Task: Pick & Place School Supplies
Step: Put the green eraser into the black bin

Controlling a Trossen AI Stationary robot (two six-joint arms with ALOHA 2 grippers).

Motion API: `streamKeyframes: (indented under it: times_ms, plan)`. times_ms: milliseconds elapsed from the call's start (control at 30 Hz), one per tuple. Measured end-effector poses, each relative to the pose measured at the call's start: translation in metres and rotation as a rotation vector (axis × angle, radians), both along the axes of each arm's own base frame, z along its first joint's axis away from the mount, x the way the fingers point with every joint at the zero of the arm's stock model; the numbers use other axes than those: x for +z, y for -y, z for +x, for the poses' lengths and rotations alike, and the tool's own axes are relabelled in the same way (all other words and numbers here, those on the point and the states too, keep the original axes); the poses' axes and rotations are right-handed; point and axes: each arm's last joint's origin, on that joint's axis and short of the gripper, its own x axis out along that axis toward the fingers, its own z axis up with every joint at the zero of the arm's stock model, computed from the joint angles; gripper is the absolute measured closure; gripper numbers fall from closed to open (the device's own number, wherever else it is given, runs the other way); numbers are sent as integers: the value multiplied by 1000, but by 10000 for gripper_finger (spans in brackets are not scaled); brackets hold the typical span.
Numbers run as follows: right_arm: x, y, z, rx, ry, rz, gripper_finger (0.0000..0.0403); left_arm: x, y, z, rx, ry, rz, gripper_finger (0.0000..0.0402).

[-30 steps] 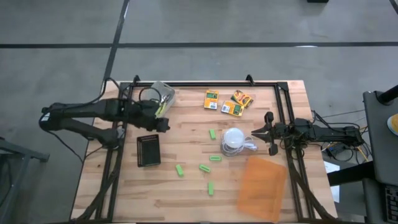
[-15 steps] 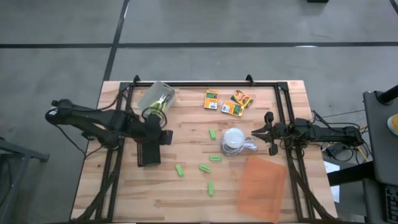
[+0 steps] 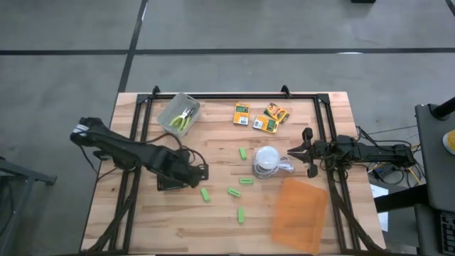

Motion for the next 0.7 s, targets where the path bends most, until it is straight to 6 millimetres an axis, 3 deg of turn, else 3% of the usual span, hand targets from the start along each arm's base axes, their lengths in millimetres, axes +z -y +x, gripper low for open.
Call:
streamKeyframes:
  times_ms: [300,700]
  plan:
    - [0,0,0,0,0,0,367,-27,10,21,250,-120,-130,259]
    - [0,0,0,0,0,0,367,-58,18,45,294,-135,-120,259]
